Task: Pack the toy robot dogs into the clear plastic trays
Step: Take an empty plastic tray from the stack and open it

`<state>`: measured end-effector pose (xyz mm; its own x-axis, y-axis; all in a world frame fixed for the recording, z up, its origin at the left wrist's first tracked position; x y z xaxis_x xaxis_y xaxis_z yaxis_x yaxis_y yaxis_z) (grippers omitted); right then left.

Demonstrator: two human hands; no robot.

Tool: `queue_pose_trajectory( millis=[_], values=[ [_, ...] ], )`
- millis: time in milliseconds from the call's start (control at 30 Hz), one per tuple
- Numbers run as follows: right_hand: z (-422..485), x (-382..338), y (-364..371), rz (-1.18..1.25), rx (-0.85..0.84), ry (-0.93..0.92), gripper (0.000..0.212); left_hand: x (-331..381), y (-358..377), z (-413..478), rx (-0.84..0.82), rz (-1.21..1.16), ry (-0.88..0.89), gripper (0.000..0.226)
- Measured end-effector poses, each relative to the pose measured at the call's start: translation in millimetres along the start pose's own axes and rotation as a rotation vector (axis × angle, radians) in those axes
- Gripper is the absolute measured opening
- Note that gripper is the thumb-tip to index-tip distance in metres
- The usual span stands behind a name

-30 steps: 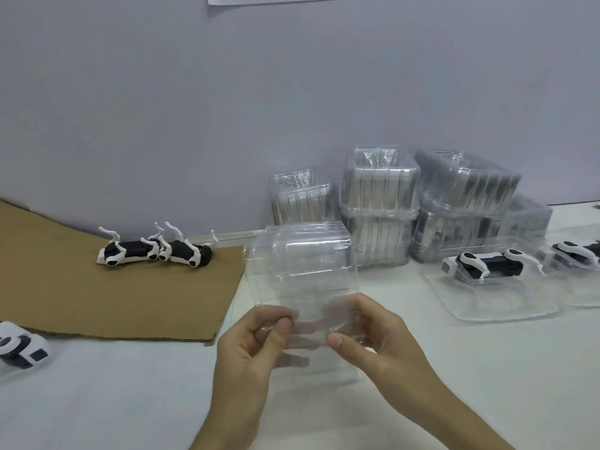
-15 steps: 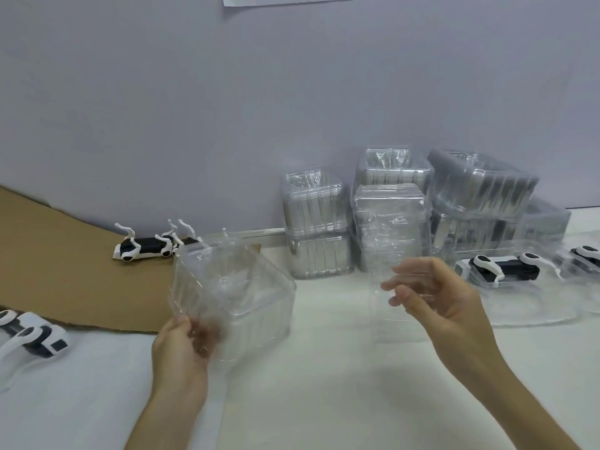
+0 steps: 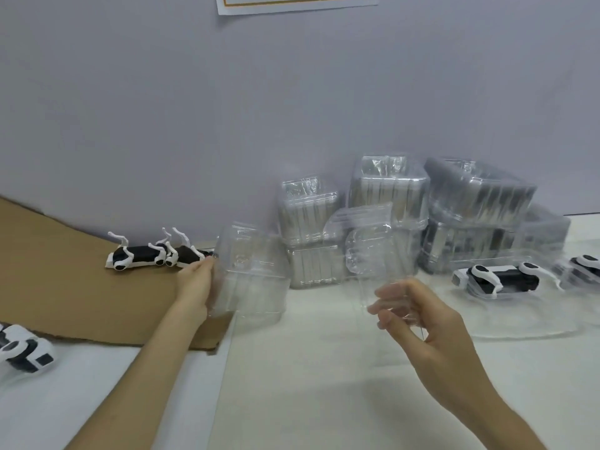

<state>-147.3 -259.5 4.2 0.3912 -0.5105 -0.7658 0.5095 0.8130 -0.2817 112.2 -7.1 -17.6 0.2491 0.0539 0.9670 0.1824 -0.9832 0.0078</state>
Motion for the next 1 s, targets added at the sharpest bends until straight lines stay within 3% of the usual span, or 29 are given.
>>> queue_pose_trajectory(
  millis=[100, 200, 300, 467, 567, 633, 767, 867, 1000],
  values=[
    [-0.4, 5.1, 3.0, -0.048, -0.027, -0.009, 0.039, -8.8, 10.0, 18.3, 0.075, 0.044, -0.026, 0.03],
    [-2.4, 8.8, 7.2, -0.097, -0.101, -0.017, 0.044, -18.2, 4.4, 18.3, 0.311, 0.138, 0.158, 0.022],
    [-3.1, 11.3, 8.5, -0.158, -0.171, -0.025, 0.049, -22.1, -4.9, 0.5, 0.434, 0.006, 0.31, 0.022],
    [-7.1, 5.4, 13.0, -0.238, -0.209, -0.091, 0.052, -25.5, -13.3, -49.8, 0.251, -0.159, 0.413, 0.021],
    [-8.4, -1.1, 14.5, -0.41, -0.227, -0.199, 0.047, -35.2, -12.0, -91.8, -0.036, -0.141, 0.398, 0.024],
    [-8.9, -5.1, 17.7, -0.548, -0.254, -0.292, 0.05, -38.7, -13.6, -112.7, -0.144, -0.075, 0.388, 0.026],
    [-14.3, -3.6, 29.0, -0.679, -0.349, -0.387, 0.066, -45.3, -8.8, -132.5, -0.465, -0.002, 0.19, 0.07],
    [-18.7, 1.0, 33.9, -0.724, -0.393, -0.402, 0.076, -49.7, -6.3, -141.9, -0.508, 0.204, 0.239, 0.088],
    [-18.0, -1.0, 29.0, -0.604, -0.281, -0.374, 0.071, -51.8, -6.3, -145.7, -0.433, -0.006, 0.221, 0.075]
  ],
)
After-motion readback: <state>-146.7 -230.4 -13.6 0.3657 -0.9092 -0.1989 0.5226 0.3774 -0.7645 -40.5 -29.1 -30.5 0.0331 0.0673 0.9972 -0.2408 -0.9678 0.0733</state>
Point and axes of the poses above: each hand's wrist, its own z-axis towards the middle knuckle, its own y-axis out of the palm, x = y × z, the point moved 3 cm from there along z, towards the middle knuckle, and after that the axes turned 5 degrees about -y, right-handed, at the moved point
